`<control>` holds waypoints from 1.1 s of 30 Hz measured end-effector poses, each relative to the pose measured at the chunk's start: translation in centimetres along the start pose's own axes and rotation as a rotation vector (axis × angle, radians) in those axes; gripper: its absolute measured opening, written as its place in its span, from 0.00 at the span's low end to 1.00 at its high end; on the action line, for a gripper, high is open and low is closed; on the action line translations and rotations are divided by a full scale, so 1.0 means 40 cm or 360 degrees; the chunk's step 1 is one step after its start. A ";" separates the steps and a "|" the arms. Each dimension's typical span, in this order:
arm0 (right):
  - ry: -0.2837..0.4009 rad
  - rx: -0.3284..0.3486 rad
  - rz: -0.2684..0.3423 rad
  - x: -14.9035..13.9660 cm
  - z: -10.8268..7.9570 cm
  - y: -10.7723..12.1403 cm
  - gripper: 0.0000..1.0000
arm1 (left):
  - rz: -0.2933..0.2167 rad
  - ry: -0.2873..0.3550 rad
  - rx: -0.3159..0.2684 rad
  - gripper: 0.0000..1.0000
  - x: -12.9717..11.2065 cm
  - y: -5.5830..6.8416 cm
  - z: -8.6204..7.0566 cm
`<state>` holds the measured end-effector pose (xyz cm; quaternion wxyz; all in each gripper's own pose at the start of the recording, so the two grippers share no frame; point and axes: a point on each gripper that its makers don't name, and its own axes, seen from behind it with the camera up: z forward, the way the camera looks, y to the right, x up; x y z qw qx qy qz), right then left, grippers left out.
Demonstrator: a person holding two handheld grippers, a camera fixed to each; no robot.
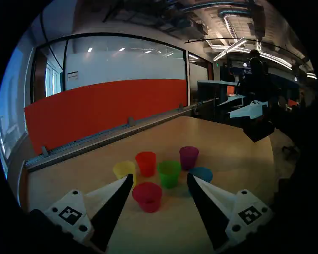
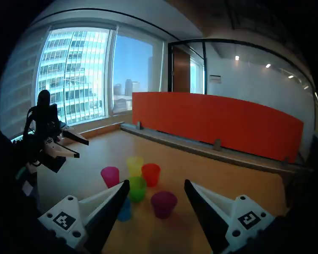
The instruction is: Pour water
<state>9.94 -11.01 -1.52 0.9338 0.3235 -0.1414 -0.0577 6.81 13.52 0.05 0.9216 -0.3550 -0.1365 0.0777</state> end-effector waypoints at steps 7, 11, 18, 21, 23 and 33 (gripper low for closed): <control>-0.0019 0.0017 -0.0003 -0.010 0.006 -0.003 1.00 | 0.0007 -0.0007 0.0004 0.94 -0.005 -0.005 0.007; -0.0038 0.0033 -0.0005 -0.022 0.012 -0.008 1.00 | 0.0010 -0.0012 0.0000 0.94 -0.008 -0.006 0.011; -0.0067 0.0087 -0.0014 -0.043 0.023 -0.032 1.00 | 0.0014 -0.0014 -0.0003 0.94 -0.015 -0.008 0.021; -0.0083 0.0111 -0.0013 -0.055 0.029 -0.042 1.00 | 0.0017 -0.0017 -0.0002 0.94 -0.018 -0.011 0.026; -0.0094 0.0123 -0.0015 -0.064 0.033 -0.046 1.00 | 0.0019 -0.0018 -0.0003 0.94 -0.019 -0.013 0.029; -0.0144 0.0205 -0.0043 -0.101 0.052 -0.075 1.00 | 0.0032 -0.0031 -0.0006 0.94 -0.029 -0.019 0.048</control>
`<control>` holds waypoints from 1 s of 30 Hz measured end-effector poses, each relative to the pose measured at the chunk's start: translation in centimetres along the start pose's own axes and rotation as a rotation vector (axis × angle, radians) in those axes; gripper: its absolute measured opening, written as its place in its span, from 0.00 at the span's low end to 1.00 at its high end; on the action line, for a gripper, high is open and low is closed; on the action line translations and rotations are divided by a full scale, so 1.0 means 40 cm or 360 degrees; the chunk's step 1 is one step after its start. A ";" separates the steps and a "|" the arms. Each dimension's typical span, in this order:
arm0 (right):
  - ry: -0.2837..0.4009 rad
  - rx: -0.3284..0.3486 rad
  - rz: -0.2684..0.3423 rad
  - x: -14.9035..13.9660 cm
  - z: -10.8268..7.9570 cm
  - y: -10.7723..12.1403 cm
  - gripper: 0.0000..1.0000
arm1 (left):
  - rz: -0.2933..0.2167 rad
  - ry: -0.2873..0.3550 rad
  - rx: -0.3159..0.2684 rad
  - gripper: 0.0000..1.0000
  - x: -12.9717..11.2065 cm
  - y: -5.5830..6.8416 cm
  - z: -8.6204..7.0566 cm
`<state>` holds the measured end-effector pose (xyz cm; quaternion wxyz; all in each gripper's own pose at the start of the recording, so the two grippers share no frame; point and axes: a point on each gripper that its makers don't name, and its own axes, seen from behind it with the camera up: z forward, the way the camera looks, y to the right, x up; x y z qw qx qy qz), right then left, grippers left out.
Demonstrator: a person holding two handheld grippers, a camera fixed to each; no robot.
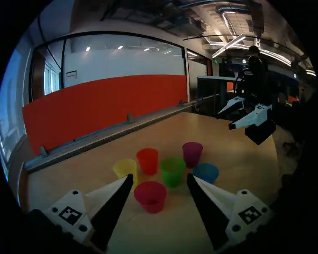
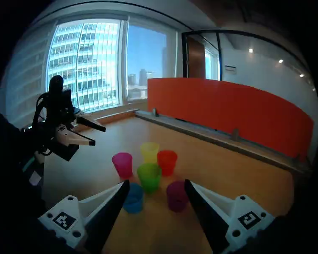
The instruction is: Pour water
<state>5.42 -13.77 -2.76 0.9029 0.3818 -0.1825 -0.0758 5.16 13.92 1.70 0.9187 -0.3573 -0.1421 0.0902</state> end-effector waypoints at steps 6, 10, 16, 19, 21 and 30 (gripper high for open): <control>-0.0046 0.0047 -0.0032 -0.026 0.017 -0.014 1.00 | -0.0003 0.0005 0.0001 0.94 -0.001 -0.006 0.013; -0.0084 0.0081 -0.0054 -0.051 0.028 -0.026 1.00 | -0.0002 0.0006 0.0004 0.94 0.001 -0.013 0.019; -0.0130 0.0112 -0.0067 -0.084 0.052 -0.036 1.00 | 0.0009 0.0015 0.0008 0.94 0.011 -0.020 0.028; -0.0145 0.0131 -0.0062 -0.093 0.063 -0.042 1.00 | 0.0013 0.0021 0.0006 0.94 0.019 -0.021 0.033; -0.0153 0.0145 -0.0061 -0.098 0.070 -0.046 1.00 | 0.0015 0.0025 0.0004 0.94 0.024 -0.021 0.037; -0.0191 0.0187 -0.0089 -0.122 0.100 -0.063 1.00 | 0.0028 0.0036 0.0002 0.94 0.037 -0.024 0.050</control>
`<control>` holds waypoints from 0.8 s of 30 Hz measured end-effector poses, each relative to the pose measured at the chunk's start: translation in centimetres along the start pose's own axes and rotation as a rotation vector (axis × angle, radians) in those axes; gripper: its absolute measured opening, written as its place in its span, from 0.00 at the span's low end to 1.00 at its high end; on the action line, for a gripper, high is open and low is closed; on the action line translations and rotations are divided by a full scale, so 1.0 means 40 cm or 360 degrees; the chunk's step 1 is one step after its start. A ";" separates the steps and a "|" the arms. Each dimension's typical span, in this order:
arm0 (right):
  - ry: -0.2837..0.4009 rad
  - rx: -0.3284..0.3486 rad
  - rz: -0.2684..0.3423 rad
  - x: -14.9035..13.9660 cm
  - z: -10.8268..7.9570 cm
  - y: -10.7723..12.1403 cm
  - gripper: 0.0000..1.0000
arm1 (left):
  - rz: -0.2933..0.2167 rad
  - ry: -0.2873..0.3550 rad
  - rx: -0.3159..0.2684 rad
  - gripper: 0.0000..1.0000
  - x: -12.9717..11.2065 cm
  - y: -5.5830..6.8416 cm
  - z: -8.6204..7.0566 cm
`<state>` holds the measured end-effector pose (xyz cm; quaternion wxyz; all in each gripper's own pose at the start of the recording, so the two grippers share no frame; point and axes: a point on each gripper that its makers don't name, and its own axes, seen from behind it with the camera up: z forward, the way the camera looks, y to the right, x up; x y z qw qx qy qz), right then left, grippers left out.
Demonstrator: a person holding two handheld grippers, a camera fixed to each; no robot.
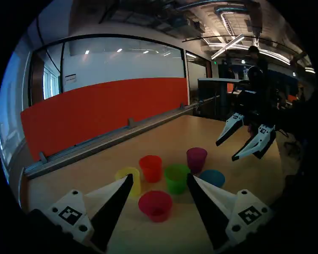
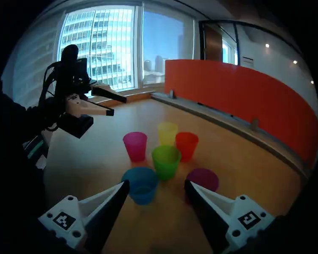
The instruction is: Pour water
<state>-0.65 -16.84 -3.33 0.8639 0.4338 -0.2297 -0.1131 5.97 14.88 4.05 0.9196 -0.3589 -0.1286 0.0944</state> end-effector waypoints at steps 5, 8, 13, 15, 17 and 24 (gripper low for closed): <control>-0.0031 0.0028 -0.0020 -0.020 0.023 -0.017 1.00 | 0.0002 0.0002 0.0001 0.94 0.003 -0.006 0.007; -0.0052 0.0049 -0.0027 -0.034 0.040 -0.029 1.00 | 0.0000 0.0005 0.0000 0.94 0.005 -0.008 0.011; -0.0084 0.0080 -0.0036 -0.054 0.070 -0.049 1.00 | 0.0004 0.0005 -0.0001 0.94 0.008 -0.010 0.015; -0.0092 0.0088 -0.0045 -0.059 0.082 -0.056 1.00 | 0.0007 0.0004 0.0000 0.94 0.009 -0.011 0.016; -0.0096 0.0094 -0.0054 -0.064 0.093 -0.061 1.00 | 0.0009 0.0003 0.0000 0.94 0.009 -0.012 0.016; -0.0129 0.0118 -0.0066 -0.086 0.125 -0.077 1.00 | 0.0007 0.0004 -0.0003 0.94 0.011 -0.011 0.016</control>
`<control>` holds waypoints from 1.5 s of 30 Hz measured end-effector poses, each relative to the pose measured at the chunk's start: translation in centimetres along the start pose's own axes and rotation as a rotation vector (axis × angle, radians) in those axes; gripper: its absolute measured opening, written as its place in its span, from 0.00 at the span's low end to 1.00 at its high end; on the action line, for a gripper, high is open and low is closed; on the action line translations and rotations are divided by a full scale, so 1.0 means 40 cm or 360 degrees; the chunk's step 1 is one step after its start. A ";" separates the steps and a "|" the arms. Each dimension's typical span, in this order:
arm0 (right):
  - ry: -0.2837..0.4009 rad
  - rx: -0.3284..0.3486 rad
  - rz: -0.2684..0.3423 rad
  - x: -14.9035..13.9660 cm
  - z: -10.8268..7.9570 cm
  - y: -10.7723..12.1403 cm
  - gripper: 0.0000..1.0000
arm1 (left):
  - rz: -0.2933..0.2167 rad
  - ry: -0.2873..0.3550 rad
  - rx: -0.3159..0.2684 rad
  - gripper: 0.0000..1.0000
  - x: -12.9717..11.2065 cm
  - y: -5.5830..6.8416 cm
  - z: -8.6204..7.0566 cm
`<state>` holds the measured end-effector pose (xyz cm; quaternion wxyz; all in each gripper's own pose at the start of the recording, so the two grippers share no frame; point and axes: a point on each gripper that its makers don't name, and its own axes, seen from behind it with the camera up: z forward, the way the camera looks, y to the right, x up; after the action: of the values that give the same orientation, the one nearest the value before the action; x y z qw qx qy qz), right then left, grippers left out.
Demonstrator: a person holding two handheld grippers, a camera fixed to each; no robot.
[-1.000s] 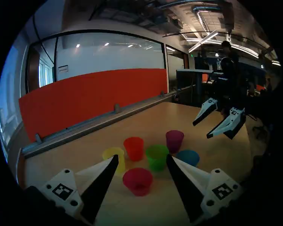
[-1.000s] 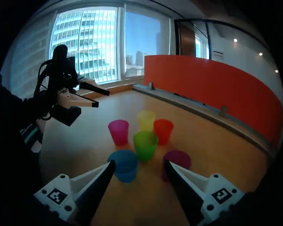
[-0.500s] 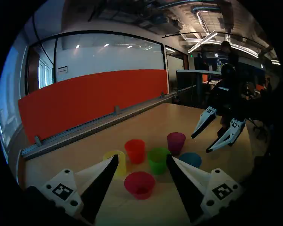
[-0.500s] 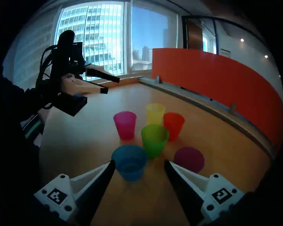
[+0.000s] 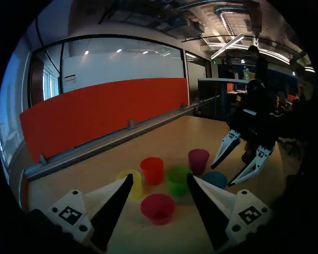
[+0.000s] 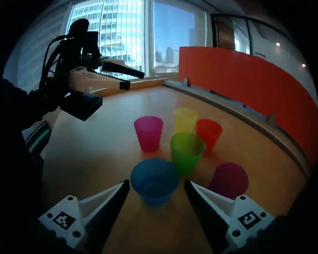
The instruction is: Pour water
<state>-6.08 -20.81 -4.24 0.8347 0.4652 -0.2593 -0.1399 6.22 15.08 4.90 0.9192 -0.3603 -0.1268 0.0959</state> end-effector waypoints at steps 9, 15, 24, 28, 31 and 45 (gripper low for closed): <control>-0.0036 0.0008 -0.0022 -0.021 0.040 -0.009 1.00 | -0.0006 -0.0007 -0.0014 0.94 -0.007 0.002 0.005; -0.0055 0.0008 -0.0024 -0.031 0.068 -0.009 1.00 | -0.0001 -0.0019 -0.0021 0.94 -0.015 0.003 0.011; -0.0059 0.0017 -0.0015 -0.042 0.099 -0.009 1.00 | -0.0008 -0.0028 -0.0021 0.94 -0.021 0.000 0.015; -0.0051 0.0019 -0.0008 -0.041 0.105 -0.010 0.93 | -0.0007 -0.0030 -0.0024 0.94 -0.020 0.001 0.014; -0.0049 0.0021 -0.0006 -0.042 0.106 -0.012 0.90 | -0.0009 -0.0034 -0.0032 0.94 -0.021 0.004 0.016; 0.0014 -0.0010 0.0027 -0.019 0.062 0.004 0.90 | 0.0008 -0.0095 -0.0062 0.94 -0.047 0.022 0.035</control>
<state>-8.10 -22.12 -3.27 0.8385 0.4610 -0.2592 -0.1316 3.94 16.10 4.96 0.9075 -0.3755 -0.1552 0.1066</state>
